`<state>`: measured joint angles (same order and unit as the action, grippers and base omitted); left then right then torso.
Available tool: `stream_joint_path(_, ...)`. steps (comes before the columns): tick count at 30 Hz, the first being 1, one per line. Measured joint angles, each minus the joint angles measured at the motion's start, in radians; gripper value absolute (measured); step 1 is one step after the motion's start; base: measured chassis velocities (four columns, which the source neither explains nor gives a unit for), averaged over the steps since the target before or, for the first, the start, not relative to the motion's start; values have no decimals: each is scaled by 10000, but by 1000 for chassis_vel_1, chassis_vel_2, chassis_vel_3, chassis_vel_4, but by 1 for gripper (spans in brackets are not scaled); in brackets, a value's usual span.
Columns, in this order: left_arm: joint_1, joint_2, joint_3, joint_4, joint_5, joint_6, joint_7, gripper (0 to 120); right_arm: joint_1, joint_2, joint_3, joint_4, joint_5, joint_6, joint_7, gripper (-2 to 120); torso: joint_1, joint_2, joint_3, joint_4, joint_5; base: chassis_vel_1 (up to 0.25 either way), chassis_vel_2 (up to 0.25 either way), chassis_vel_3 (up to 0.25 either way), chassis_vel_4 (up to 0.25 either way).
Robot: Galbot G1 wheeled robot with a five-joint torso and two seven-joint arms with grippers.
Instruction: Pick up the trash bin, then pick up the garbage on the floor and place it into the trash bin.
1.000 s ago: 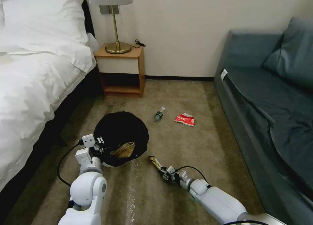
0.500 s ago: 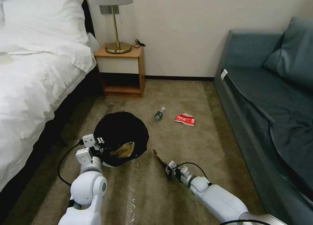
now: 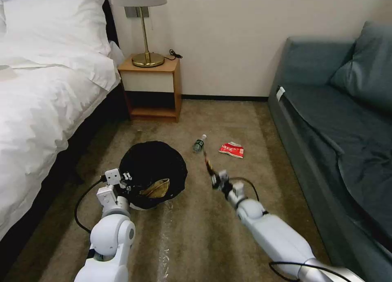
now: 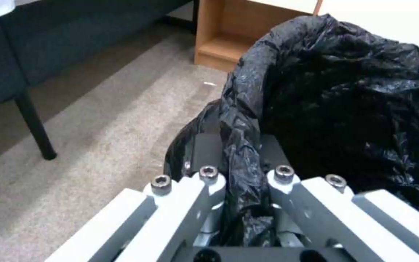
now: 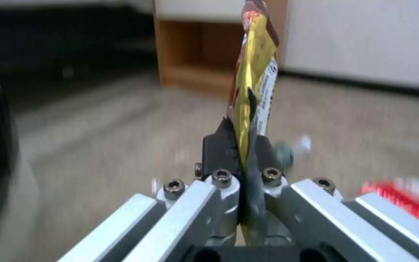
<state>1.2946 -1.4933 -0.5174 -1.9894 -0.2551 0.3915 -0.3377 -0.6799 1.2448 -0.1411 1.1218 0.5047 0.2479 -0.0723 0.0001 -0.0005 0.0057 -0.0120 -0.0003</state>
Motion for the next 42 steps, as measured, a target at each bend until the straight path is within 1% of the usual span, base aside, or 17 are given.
stream_joint_path(1,-22,0,11,4,1,0,2,4,55,-70,-32,372,46,-44,77,0,0,0,0,-1,0,0,0,0,0)
stream_joint_path(2,-22,0,11,4,1,0,2,4,55,-70,-32,372,46,-44,77,0,0,0,0,-1,0,0,0,0,0)
stream_joint_path(3,-46,6,20,7,4,0,2,4,123,-169,-132,856,125,-112,215,0,0,0,-1,0,-1,0,0,0,0)
stream_joint_path(4,-46,6,20,7,4,0,2,4,123,-169,-132,856,125,-112,215,0,0,0,-1,0,-1,0,0,0,0)
stream_joint_path(6,-68,6,35,14,14,-1,2,4,236,-299,-506,1911,320,-270,617,0,0,0,0,-1,1,0,0,0,0)
stream_joint_path(7,-68,6,35,14,14,-1,2,4,236,-299,-506,1911,320,-270,617,0,0,0,0,-1,1,0,0,0,0)
stream_joint_path(9,-65,-12,63,14,44,0,0,4,370,-301,-996,2677,487,-449,985,0,0,0,0,0,0,0,0,0,0)
stream_joint_path(11,-64,-13,66,14,47,-1,0,4,396,-296,-1086,2763,504,-465,1037,0,0,0,0,0,0,0,0,0,0)
stream_joint_path(12,-53,-19,75,14,65,0,-1,4,521,-249,-1518,3076,570,-516,1219,0,0,0,0,0,0,0,0,0,0)
stream_joint_path(13,-53,-19,75,14,65,0,-1,4,521,-249,-1518,3076,570,-516,1219,0,0,0,0,0,0,0,0,0,0)
stream_joint_path(15,-28,-27,74,3,72,0,-7,4,712,-162,-2092,3393,666,-613,1421,0,0,0,0,1,-1,0,0,0,0)
stream_joint_path(21,-27,-67,67,-2,81,0,-10,4,1036,21,-2904,3628,808,-738,1646,0,0,1,0,1,0,0,0,0,0)
stream_joint_path(29,-53,-75,45,7,91,1,-14,4,975,24,-3179,3746,861,-797,1703,0,0,0,0,0,0,0,0,0,0)
stream_joint_path(42,-127,-188,208,-40,167,36,-18,4,525,123,-3615,3500,592,-760,1646,0,0,0,-1,0,1,0,0,0,0)
